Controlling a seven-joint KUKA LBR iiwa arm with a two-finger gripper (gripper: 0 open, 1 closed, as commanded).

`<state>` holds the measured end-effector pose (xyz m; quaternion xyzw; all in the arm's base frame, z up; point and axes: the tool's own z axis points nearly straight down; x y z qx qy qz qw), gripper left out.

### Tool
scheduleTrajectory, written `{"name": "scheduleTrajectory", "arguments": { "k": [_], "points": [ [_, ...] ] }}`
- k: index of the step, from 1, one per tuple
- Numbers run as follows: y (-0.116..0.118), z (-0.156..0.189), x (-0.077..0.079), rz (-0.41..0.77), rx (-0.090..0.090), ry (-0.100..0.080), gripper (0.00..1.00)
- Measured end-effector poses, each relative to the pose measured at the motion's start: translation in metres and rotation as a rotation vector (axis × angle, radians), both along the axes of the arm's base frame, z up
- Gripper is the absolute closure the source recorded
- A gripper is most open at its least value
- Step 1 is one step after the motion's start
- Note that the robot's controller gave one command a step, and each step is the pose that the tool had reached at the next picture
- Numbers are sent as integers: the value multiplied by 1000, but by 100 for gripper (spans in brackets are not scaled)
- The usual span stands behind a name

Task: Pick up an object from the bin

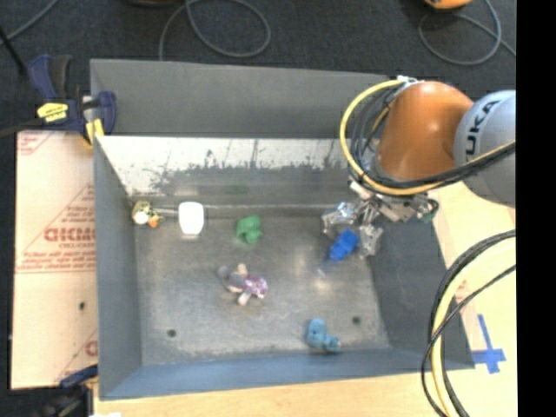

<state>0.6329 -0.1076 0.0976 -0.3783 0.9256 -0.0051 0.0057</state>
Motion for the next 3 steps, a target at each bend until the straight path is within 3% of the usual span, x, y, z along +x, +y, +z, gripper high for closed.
{"name": "scheduleTrajectory", "arguments": {
  "k": [3],
  "points": [
    [0,49,2,-1,-1,-8,100]
  ]
}}
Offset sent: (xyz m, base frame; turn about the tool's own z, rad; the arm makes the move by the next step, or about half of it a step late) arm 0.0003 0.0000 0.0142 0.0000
